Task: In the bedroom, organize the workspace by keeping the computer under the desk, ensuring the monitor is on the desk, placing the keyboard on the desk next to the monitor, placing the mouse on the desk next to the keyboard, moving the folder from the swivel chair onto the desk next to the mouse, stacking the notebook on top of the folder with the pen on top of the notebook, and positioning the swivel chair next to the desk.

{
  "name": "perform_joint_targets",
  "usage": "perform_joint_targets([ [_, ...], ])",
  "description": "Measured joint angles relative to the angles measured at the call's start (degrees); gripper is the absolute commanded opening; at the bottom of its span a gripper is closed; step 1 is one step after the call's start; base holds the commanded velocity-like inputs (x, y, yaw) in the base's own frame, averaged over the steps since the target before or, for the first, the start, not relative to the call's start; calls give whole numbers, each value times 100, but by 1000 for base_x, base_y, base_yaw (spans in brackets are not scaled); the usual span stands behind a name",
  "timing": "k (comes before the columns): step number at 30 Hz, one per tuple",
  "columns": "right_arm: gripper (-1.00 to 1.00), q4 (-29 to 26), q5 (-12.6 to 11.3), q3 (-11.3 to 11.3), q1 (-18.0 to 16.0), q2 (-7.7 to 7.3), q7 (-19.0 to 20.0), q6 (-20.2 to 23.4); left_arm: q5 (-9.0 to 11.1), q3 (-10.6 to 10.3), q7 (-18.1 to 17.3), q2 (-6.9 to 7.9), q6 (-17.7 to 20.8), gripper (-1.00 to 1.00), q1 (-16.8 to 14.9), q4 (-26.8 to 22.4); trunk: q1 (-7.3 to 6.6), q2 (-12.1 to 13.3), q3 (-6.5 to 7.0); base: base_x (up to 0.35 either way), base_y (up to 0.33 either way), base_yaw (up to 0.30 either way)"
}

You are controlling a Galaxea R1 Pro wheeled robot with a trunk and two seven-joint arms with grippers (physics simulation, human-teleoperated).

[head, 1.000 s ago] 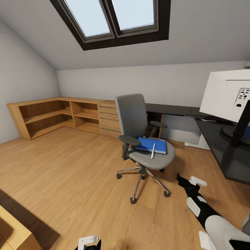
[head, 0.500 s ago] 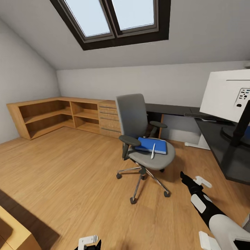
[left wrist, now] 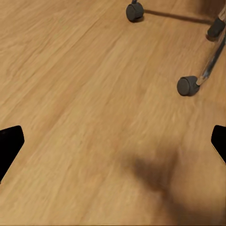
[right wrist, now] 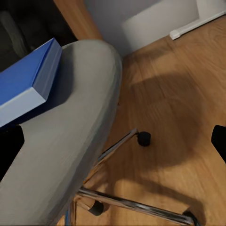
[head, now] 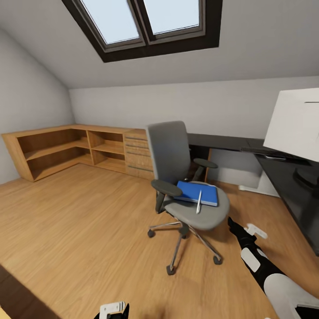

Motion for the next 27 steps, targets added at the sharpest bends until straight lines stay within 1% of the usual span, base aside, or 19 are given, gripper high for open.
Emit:
perform_joint_targets([
  [8,100,0,-24,-5,2,21,-13,-38,-3,-19,0,-1,-34,100,0,26,0,0,0,308,0,0],
  [10,100,1,-2,-4,2,88,-25,-42,-3,-20,0,-1,-35,100,0,28,3,0,0,51,0,0],
  [12,100,1,2,-9,2,106,-33,-42,-3,-20,0,-1,-35,100,0,31,3,0,0,23,0,0],
  [24,100,10,-7,-16,2,118,-33,-226,-3,-20,2,-1,-35,100,0,30,3,0,0,4,0,0],
  [27,100,9,-5,-16,3,123,-33,-239,-3,-20,2,-1,-35,100,-1,31,3,0,4,0,0,-80],
])
